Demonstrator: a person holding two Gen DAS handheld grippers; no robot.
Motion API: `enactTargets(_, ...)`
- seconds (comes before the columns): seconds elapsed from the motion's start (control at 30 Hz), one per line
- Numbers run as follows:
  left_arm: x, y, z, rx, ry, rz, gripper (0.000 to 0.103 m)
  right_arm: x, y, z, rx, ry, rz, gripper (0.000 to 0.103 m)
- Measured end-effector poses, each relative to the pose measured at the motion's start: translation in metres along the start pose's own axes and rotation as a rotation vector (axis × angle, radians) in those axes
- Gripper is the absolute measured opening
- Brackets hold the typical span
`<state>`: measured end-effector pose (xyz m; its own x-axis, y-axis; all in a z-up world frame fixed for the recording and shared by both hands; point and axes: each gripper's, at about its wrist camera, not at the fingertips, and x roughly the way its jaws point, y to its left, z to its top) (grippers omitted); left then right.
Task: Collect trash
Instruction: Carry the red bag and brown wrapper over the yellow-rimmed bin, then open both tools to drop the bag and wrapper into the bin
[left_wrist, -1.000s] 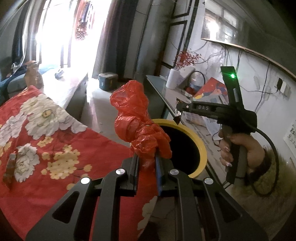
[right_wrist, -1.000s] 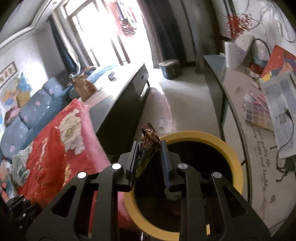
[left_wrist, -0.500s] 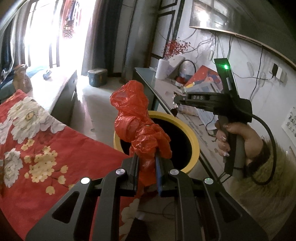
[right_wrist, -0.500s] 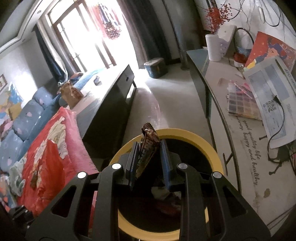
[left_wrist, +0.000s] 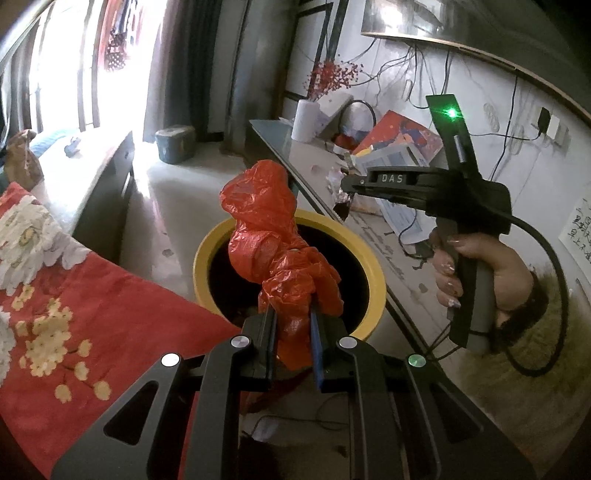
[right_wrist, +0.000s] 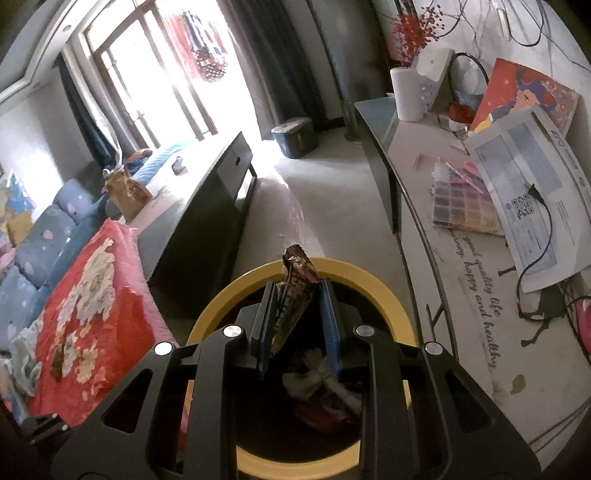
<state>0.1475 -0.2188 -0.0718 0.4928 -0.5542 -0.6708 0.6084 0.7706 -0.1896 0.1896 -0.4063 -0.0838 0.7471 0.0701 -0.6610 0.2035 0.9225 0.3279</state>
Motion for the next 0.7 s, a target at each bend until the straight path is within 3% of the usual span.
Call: enactTargets(0.7, 0.054, 0.011, 0.008, -0.044, 0.077, -0.008, 0.014, 0.015, -0.007, -0.011, -0.005, 0.065, 0.021, 0.023)
